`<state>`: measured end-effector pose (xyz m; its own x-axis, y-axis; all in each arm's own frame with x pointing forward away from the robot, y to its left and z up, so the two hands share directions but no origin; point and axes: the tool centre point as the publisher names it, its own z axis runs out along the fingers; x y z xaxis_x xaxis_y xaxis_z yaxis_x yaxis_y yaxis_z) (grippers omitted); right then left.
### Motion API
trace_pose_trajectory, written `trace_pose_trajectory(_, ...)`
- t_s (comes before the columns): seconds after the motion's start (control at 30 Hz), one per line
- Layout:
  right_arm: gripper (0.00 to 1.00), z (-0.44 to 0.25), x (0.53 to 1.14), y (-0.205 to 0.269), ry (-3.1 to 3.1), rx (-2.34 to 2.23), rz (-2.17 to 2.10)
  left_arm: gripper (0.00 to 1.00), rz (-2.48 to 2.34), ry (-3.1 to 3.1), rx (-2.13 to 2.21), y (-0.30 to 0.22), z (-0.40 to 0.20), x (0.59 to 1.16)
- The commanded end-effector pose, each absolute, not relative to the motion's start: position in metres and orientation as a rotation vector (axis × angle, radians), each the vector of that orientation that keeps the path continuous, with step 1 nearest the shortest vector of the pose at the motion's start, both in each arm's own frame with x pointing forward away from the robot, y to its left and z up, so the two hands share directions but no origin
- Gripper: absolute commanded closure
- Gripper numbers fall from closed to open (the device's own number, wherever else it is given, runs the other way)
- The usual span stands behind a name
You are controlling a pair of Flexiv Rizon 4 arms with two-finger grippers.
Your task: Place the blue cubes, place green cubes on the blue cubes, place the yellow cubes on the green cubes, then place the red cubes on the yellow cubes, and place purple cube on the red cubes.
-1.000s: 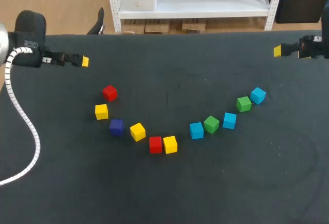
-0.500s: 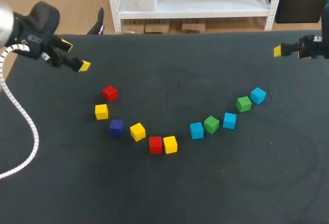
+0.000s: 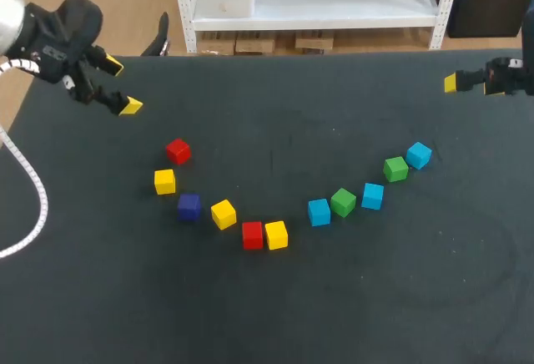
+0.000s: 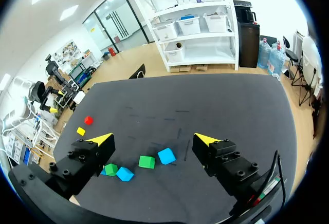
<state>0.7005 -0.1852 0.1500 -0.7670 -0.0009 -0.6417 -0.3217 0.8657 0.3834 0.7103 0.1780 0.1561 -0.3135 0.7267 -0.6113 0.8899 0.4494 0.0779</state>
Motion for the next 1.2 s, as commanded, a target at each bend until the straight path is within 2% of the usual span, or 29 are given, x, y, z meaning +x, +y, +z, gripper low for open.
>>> trace_pose_trajectory(0.03,0.00,0.150,0.700,-0.185,2.375,-0.231,0.635,0.00,-0.387,2.020,1.487,0.178,0.153,0.717)
trace_pose_trajectory(0.77,0.00,0.150,0.700,-0.185,2.375,-0.231,0.635,0.00,-0.541,1.404,2.254,0.185,0.138,0.741)
trace_pose_trajectory(1.2,0.00,0.150,0.700,-0.185,2.375,-0.231,0.635,0.00,-0.619,1.497,2.250,0.209,0.128,0.744)
